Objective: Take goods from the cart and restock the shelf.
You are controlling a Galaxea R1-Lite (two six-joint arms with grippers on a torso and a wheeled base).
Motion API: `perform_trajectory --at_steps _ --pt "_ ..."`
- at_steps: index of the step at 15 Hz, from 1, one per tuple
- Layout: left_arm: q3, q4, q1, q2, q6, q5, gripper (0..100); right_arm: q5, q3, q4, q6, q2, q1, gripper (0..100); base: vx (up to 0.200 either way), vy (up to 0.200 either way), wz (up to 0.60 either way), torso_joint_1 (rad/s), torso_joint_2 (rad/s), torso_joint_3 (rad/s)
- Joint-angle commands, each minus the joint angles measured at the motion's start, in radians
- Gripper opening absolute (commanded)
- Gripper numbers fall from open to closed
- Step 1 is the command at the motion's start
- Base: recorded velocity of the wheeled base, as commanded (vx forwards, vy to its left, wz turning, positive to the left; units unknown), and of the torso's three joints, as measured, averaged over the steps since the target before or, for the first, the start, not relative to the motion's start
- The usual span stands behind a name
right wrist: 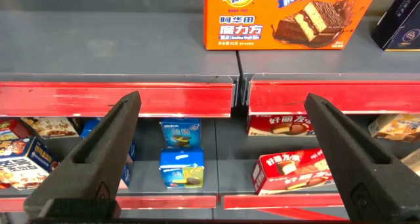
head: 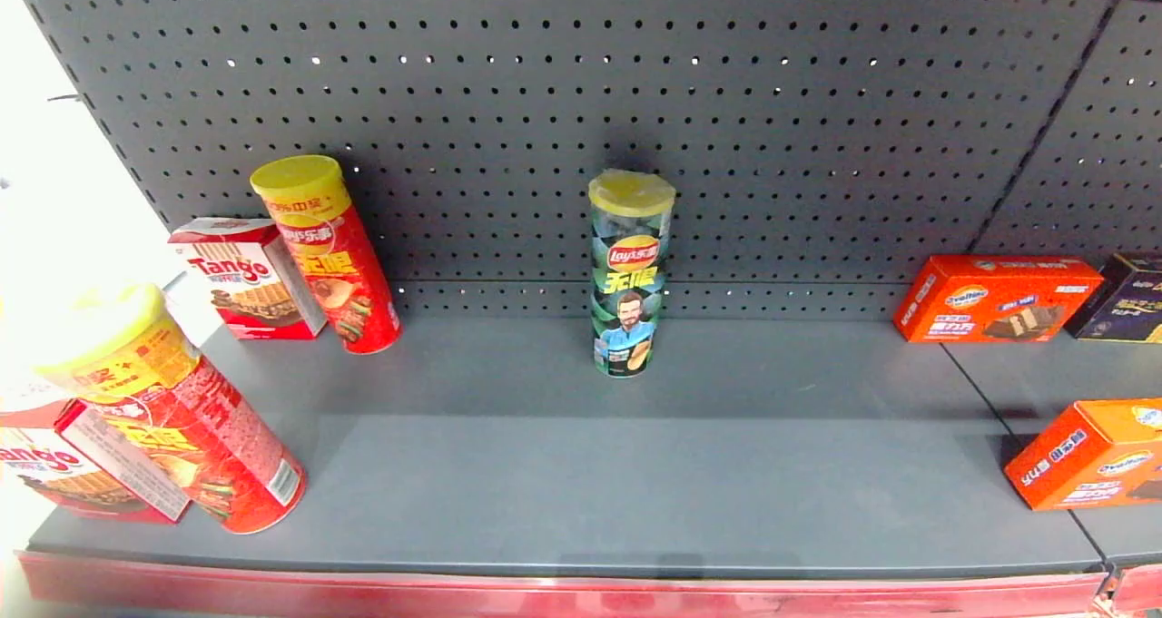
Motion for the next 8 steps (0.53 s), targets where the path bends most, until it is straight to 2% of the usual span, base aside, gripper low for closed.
perform_trajectory --at_steps 1,3,8 --pt "0.000 0.000 0.000 0.000 0.000 0.000 100 0.000 0.000 0.000 -0.001 0.001 0.000 100 0.000 0.000 0.00 0.000 0.00 0.000" --pt "0.000 0.000 0.000 0.000 0.000 0.000 100 0.000 0.000 0.000 0.000 0.001 0.000 100 0.000 0.000 0.00 0.000 0.00 0.000" --pt "0.000 0.000 0.000 0.002 -0.002 0.000 100 0.000 0.000 0.000 0.000 0.001 0.000 100 0.000 0.000 0.60 0.004 0.01 0.000"
